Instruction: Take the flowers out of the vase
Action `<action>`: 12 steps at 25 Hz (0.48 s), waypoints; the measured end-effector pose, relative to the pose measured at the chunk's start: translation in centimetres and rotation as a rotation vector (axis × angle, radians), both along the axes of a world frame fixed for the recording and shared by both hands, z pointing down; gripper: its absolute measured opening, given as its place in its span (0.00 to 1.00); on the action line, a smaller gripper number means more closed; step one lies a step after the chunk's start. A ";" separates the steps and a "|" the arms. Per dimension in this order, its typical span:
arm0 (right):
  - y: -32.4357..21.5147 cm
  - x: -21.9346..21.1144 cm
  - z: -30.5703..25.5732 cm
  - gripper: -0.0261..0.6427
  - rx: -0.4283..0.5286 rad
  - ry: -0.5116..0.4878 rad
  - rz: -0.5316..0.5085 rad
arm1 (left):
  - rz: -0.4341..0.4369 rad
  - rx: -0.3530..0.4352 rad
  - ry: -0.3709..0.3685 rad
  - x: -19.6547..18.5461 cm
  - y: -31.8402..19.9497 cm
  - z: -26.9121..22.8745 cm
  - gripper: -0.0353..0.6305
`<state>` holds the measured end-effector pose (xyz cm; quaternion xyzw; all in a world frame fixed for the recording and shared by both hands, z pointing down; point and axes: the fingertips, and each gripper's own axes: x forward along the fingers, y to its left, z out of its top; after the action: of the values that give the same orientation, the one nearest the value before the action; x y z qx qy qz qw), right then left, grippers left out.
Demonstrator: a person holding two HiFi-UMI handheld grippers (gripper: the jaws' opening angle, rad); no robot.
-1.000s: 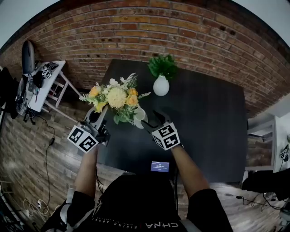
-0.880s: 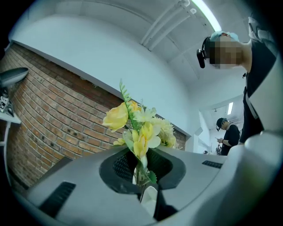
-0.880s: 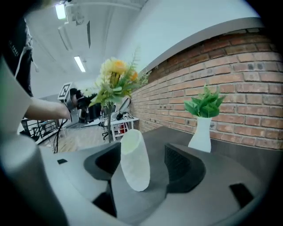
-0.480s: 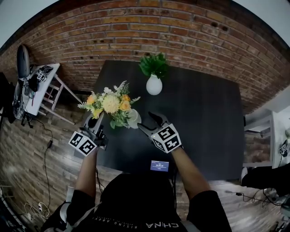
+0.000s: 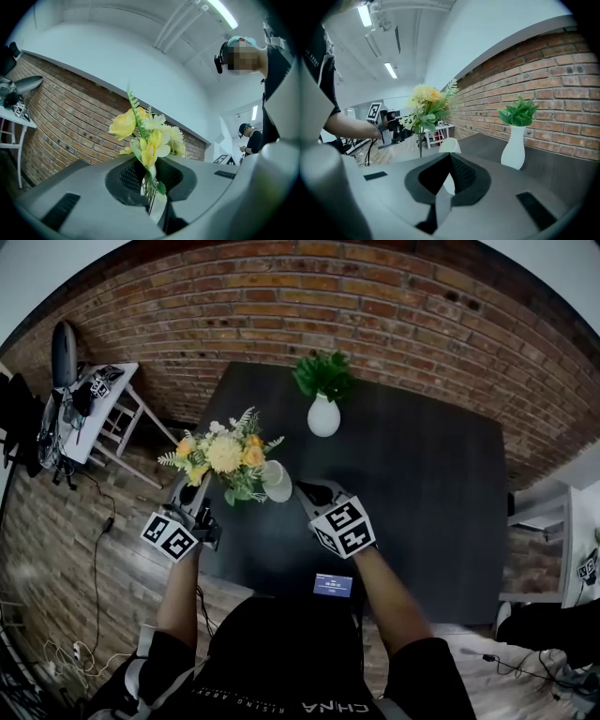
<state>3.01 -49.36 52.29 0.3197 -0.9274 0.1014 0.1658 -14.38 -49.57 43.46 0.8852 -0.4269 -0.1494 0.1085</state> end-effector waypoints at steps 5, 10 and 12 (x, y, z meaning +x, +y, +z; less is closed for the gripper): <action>1.7 1.1 -0.8 0.05 -0.008 -0.042 -0.044 | -0.075 0.003 0.016 0.0 2.9 -1.0 0.12; 4.1 1.0 -2.1 0.05 -0.007 -0.105 -0.098 | -0.080 -0.005 0.051 1.4 5.9 -1.8 0.12; 5.7 0.0 -2.3 0.05 -0.004 -0.130 -0.130 | -0.059 -0.001 0.079 2.0 7.4 -2.2 0.12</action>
<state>2.99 -43.69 49.96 0.2514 -0.9547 0.1128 0.1122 -12.35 -42.19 41.25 0.8655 -0.4484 -0.1873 0.1213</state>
